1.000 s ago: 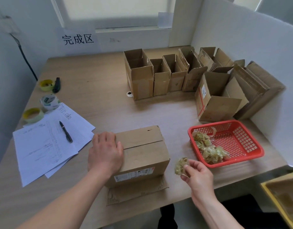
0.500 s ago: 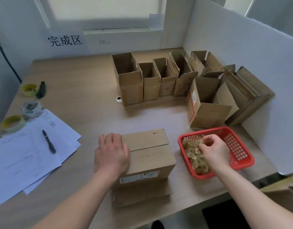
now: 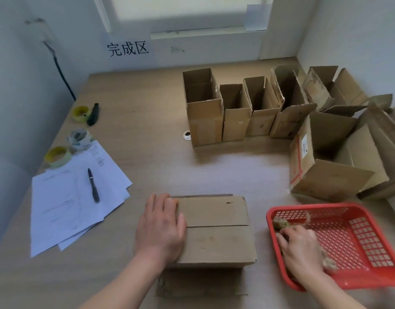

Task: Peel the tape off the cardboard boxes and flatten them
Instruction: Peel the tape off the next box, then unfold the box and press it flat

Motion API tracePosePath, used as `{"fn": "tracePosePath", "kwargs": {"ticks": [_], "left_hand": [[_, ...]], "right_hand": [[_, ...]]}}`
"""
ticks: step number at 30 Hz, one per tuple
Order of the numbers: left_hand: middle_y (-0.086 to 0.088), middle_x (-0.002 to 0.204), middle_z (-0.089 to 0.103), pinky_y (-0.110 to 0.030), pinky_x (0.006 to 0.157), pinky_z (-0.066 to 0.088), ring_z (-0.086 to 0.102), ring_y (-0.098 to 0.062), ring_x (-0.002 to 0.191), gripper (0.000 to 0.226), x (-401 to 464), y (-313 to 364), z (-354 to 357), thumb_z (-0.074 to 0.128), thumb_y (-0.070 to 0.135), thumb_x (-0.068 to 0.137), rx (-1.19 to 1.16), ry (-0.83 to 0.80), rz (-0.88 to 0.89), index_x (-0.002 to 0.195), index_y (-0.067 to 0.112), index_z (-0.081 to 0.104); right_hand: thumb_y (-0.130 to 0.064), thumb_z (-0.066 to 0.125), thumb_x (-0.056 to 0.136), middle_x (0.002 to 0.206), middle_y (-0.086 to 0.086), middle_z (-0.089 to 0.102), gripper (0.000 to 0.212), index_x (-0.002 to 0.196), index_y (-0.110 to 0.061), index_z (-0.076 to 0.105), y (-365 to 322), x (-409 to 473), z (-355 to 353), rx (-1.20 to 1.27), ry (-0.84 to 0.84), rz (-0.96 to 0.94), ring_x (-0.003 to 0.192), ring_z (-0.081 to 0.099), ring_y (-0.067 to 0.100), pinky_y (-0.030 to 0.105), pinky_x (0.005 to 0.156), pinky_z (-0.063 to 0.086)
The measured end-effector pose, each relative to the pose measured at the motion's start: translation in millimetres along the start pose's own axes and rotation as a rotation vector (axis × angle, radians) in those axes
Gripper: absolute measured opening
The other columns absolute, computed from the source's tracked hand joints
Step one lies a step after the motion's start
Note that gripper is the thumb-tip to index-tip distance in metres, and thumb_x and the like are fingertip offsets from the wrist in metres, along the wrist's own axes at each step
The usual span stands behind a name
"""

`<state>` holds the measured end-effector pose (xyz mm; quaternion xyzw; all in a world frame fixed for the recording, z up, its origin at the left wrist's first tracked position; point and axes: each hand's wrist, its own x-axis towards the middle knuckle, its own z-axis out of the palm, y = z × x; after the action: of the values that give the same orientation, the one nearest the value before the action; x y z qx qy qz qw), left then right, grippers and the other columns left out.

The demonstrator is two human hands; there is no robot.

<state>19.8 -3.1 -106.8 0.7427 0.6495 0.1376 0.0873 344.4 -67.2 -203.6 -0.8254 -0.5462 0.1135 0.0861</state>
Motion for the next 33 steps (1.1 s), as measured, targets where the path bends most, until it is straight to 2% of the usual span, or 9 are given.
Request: {"fn": "tracePosePath", "kwargs": {"ticks": [5,8,10,12,14,22,26,29,33], "left_hand": [[-0.004,0.111,0.057,-0.045,0.080,0.051,0.050,-0.032,0.110,0.041,0.8,-0.2,-0.2,0.033,0.040,0.086,0.009,0.008,0.004,0.099,0.012,0.059],[-0.003,0.109,0.058,-0.044,0.077,0.053,0.047,-0.029,0.110,0.040,-0.5,0.5,-0.7,0.034,0.040,0.086,0.001,0.025,0.004,0.098,0.013,0.060],[-0.002,0.109,0.058,-0.044,0.080,0.052,0.046,-0.029,0.111,0.041,-1.5,0.7,-0.4,0.031,0.041,0.086,-0.006,0.021,0.003,0.098,0.014,0.059],[0.000,0.111,0.056,-0.043,0.084,0.050,0.047,-0.029,0.113,0.041,-0.7,-0.2,0.2,0.029,0.043,0.087,0.005,-0.017,-0.006,0.101,0.016,0.057],[0.001,0.113,0.054,-0.042,0.082,0.049,0.047,-0.029,0.114,0.032,-0.1,-3.1,1.1,0.038,0.040,0.090,0.013,-0.033,-0.008,0.102,0.017,0.056],[0.004,0.116,0.047,-0.039,0.087,0.045,0.039,-0.023,0.117,0.028,2.3,-9.2,2.5,0.035,0.042,0.091,0.024,-0.054,0.010,0.106,0.023,0.048],[0.000,0.120,0.049,-0.042,0.091,0.044,0.038,-0.027,0.122,0.026,4.5,-11.1,2.0,0.044,0.038,0.093,-0.063,-0.074,-0.003,0.110,0.019,0.051],[-0.004,0.141,0.042,-0.036,0.108,0.033,0.029,-0.025,0.138,0.032,11.2,-16.2,-3.4,0.052,0.029,0.095,-0.233,-0.126,-0.022,0.124,0.014,0.053],[-0.006,0.154,0.030,-0.031,0.109,0.029,0.028,-0.019,0.144,0.042,15.0,-33.0,-26.9,0.054,0.017,0.095,-0.445,-0.102,-0.130,0.136,0.012,0.049]], "right_hand": [[-0.035,0.050,0.100,0.089,0.009,0.058,0.036,0.075,-0.017,0.067,-3.9,3.3,-7.3,-0.005,-0.093,-0.013,0.091,0.058,0.037,0.045,0.080,0.045],[-0.033,0.048,0.100,0.098,0.009,0.068,0.029,0.079,-0.023,0.066,-4.0,7.0,-15.8,0.071,-0.162,0.065,0.100,0.063,0.037,0.041,0.080,0.043],[-0.027,0.056,0.095,0.112,0.006,0.072,0.018,0.102,-0.030,0.072,-3.1,5.8,-24.3,0.145,-0.169,0.113,0.110,0.063,0.035,0.038,0.085,0.045],[-0.021,0.063,0.092,0.125,0.005,0.069,0.042,0.134,-0.029,0.062,0.5,2.1,-30.3,0.238,-0.140,0.152,0.118,0.061,0.032,0.038,0.095,0.046],[-0.014,0.066,0.090,0.124,0.006,0.069,0.060,0.146,-0.022,0.048,2.3,-5.3,-33.9,0.329,-0.079,0.191,0.118,0.062,0.031,0.040,0.099,0.046],[-0.017,0.069,0.090,0.106,0.010,0.073,0.019,0.107,-0.011,0.073,-15.8,-21.0,-55.8,0.117,0.304,0.000,0.100,0.064,0.036,0.047,0.086,0.048],[-0.028,0.062,0.096,0.101,-0.010,0.072,0.017,0.106,-0.022,0.074,-69.4,-40.0,-71.3,0.452,0.196,-0.020,0.092,0.067,0.012,0.035,0.083,0.052],[-0.030,0.062,0.095,0.091,-0.018,0.072,0.011,0.101,-0.034,0.072,-107.7,-57.5,-66.3,0.650,0.071,-0.008,0.085,0.066,-0.003,0.024,0.074,0.051],[-0.023,0.064,0.094,0.093,-0.019,0.070,0.015,0.106,-0.023,0.073,-126.2,-67.8,-58.7,0.741,0.116,0.063,0.088,0.064,-0.006,0.011,0.071,0.048]]}}
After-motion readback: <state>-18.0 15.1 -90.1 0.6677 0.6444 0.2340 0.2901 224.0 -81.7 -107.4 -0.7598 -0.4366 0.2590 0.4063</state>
